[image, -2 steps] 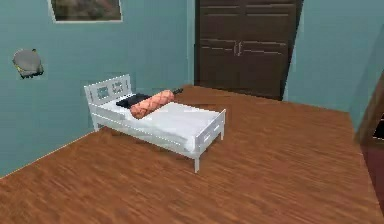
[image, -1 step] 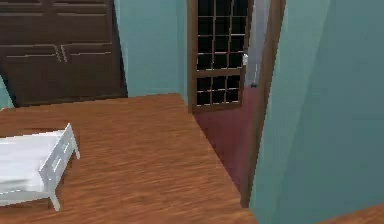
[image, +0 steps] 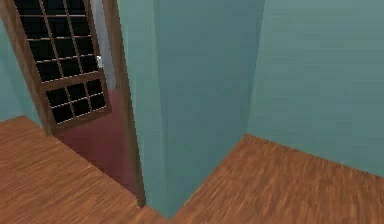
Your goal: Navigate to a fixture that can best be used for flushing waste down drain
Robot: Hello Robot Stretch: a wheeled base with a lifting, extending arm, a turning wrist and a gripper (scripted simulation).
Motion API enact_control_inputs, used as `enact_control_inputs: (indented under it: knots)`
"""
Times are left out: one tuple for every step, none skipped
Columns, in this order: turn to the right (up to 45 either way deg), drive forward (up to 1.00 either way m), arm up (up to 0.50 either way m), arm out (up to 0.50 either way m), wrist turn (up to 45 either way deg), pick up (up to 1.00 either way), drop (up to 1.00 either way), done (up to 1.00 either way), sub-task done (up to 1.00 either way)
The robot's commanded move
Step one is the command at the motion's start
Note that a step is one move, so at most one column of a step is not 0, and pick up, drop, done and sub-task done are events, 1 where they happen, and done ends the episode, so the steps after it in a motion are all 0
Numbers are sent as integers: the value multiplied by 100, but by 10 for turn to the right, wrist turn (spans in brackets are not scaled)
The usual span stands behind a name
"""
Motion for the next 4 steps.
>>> enact_control_inputs:
  knots:
    - [0, 10, 0, 0, 0, 0, 0, 0, 0]
    - [-420, 0, 0, 0, 0, 0, 0, 0, 0]
    - [0, 65, 0, 0, 0, 0, 0, 0, 0]
    - [60, 0, 0, 0, 0, 0, 0, 0, 0]
